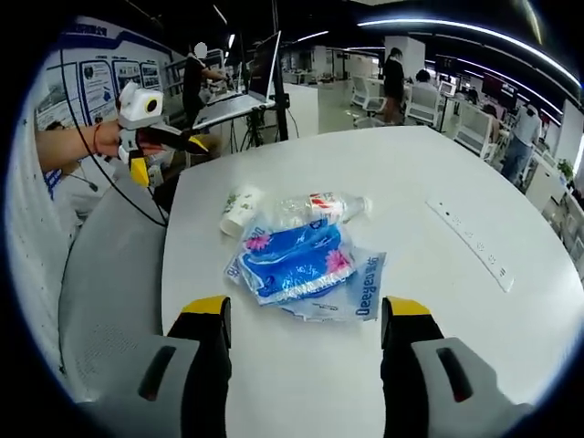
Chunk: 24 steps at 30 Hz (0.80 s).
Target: Arrange the tabletop items into an orderly group along one side of the table until the central work area is clear of visible clutter.
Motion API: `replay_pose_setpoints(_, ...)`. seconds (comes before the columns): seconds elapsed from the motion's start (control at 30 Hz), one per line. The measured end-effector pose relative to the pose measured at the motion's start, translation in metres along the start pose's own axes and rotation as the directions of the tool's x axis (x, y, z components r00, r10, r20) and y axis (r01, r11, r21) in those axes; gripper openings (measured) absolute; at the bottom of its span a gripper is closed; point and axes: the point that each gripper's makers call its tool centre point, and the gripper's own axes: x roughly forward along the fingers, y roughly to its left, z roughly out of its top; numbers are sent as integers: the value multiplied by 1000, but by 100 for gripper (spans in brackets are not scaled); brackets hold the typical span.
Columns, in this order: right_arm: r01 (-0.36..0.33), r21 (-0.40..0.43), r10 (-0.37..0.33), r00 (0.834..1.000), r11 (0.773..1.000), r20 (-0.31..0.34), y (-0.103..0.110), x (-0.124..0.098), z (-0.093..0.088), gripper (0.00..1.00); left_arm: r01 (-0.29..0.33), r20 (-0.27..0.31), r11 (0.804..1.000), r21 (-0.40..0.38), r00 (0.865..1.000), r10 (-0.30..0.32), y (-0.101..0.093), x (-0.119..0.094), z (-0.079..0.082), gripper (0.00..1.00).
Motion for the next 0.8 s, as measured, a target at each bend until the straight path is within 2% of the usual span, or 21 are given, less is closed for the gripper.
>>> replay_pose_setpoints(0.33, -20, -31, 20, 1000, 999, 4, -6, 14, 12, 65, 5, 1, 1000, 4, 1000, -5, -3, 3, 3, 100)
replay_pose_setpoints(0.8, -48, -54, 48, 999, 997, -2, -15, 33, 18, 64, 3, -1, 1000, -8, 1000, -3, -4, 6, 2, 100)
